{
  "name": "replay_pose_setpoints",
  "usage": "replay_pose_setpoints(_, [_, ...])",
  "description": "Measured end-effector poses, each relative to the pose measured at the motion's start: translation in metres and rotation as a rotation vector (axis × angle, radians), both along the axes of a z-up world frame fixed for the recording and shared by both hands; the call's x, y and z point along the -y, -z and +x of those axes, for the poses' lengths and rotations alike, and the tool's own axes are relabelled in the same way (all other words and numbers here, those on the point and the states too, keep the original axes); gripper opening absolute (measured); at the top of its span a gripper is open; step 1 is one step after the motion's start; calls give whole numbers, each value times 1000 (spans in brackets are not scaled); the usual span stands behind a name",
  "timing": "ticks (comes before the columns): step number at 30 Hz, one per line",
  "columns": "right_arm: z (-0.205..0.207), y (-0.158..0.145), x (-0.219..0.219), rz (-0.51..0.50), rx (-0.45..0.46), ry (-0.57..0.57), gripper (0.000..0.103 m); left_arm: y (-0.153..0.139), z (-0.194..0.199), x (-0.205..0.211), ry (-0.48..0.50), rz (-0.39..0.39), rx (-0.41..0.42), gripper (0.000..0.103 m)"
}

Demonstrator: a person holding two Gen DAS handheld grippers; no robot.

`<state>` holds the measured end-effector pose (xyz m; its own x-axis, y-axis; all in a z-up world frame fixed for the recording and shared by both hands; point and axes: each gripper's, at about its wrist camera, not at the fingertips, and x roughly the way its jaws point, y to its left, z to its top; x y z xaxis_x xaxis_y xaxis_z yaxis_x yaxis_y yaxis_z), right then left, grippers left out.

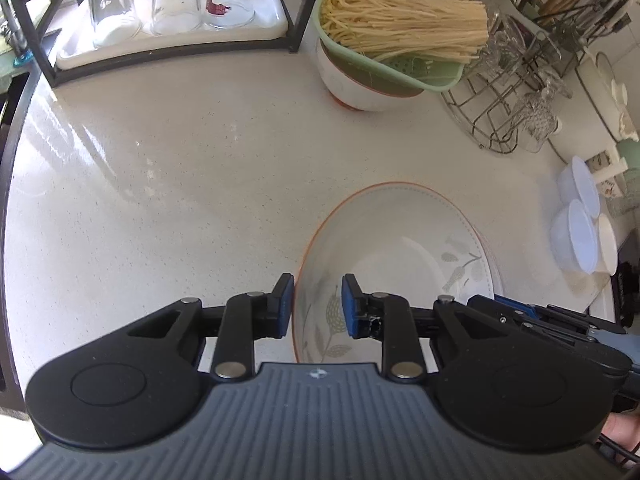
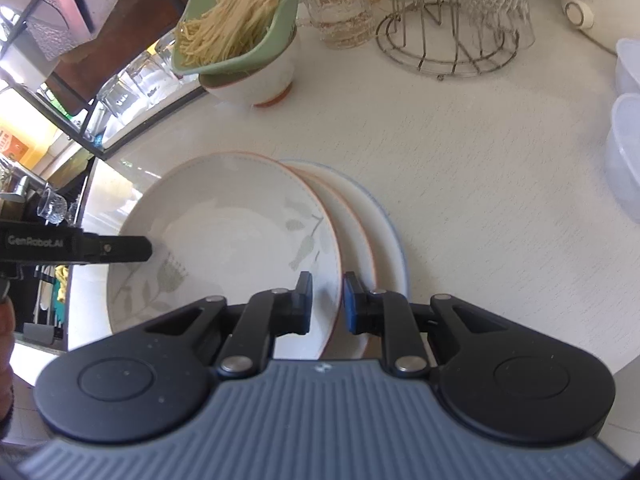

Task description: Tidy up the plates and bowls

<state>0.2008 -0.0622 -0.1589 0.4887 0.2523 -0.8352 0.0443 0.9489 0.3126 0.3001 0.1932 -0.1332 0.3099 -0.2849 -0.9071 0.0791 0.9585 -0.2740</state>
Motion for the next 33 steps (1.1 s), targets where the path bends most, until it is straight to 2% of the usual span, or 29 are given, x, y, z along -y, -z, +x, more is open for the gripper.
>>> replay_pose_setpoints(4, [-1, -4, 8, 13, 11, 5, 19, -6, -5, -3, -29, -18, 8, 28])
replay_pose_setpoints(13, [-9, -16, 14, -28, 37, 14, 20, -12, -19, -2, -37, -40, 25, 28])
replay_pose_setpoints(19, [-15, -31, 12, -35, 106, -28, 20, -20, -26, 5, -21, -51, 48, 28])
replay_pose_setpoints(22, [-16, -42, 11, -40, 135, -42, 20, -30, -29, 11, -2, -47, 79, 28])
replay_pose_setpoints(26, [-20, -62, 11, -42, 189, -49, 20, -44, -33, 20, 23, -3, 133, 28])
replay_pose_setpoints(33, [-31, -95, 15, -48, 288, -18, 20, -77, -39, 25, 49, 4, 230, 28])
